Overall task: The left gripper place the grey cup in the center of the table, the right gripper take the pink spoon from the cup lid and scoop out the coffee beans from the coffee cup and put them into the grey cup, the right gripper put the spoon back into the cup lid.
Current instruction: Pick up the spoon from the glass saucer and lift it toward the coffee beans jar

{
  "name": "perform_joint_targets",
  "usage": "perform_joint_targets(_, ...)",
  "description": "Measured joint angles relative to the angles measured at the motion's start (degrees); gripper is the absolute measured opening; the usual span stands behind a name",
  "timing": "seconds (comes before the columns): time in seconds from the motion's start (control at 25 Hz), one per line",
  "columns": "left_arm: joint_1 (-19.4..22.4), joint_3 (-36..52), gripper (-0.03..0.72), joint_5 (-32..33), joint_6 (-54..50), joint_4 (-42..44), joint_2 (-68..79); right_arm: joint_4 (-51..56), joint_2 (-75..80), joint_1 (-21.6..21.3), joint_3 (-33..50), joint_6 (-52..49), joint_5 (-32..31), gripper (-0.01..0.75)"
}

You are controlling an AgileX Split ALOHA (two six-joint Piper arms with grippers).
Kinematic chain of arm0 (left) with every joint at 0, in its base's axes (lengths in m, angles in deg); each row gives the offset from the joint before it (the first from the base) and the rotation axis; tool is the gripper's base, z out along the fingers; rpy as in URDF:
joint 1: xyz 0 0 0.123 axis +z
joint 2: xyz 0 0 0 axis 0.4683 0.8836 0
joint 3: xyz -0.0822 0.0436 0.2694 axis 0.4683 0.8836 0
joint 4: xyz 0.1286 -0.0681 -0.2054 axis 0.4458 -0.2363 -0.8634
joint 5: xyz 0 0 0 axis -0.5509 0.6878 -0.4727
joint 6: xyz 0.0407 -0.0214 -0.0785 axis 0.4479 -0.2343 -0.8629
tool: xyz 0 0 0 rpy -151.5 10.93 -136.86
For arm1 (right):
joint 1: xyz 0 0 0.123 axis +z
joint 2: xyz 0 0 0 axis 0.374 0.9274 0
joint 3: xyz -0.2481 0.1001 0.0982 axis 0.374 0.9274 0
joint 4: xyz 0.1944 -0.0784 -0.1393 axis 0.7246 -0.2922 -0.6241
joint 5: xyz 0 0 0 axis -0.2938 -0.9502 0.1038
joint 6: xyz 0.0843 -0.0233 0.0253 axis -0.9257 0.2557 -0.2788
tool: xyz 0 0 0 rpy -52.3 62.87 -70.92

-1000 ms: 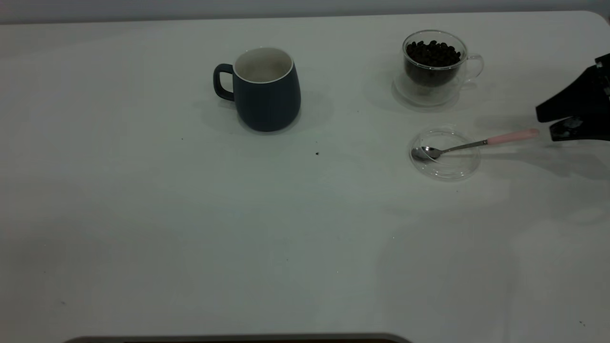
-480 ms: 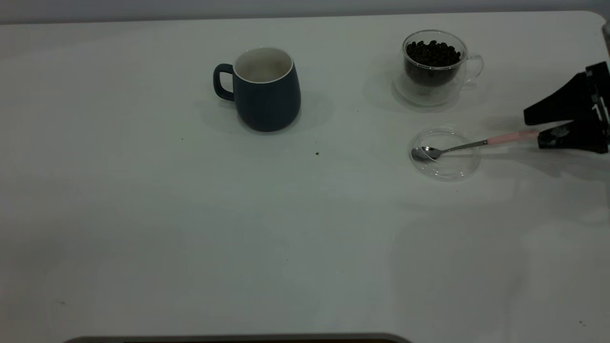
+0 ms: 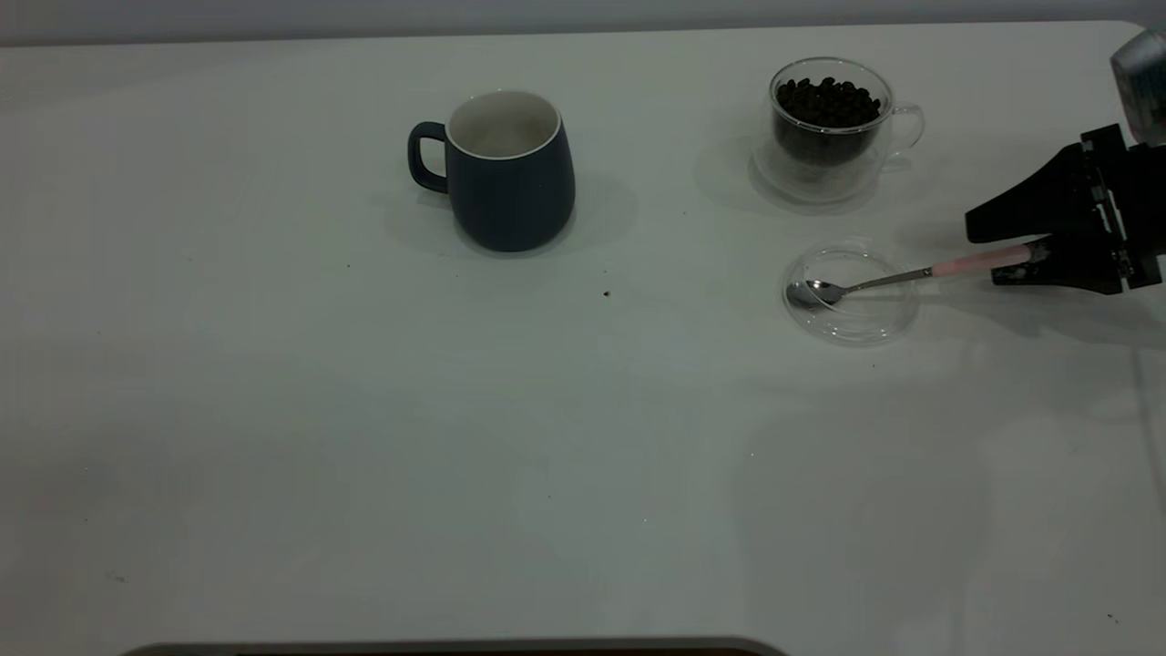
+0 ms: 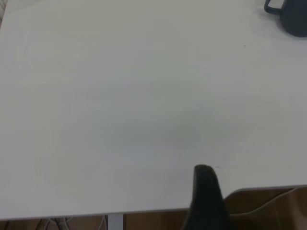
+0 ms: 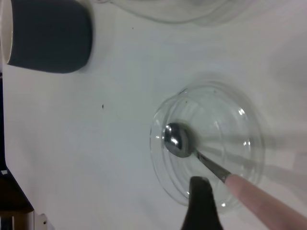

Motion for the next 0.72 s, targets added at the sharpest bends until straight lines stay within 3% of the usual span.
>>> perform_joint_targets(0.72, 0.0, 0.0, 0.586, 0.0, 0.0, 0.0, 0.0, 0.9, 2.0, 2.2, 0.0, 0.2, -0.2, 0.591)
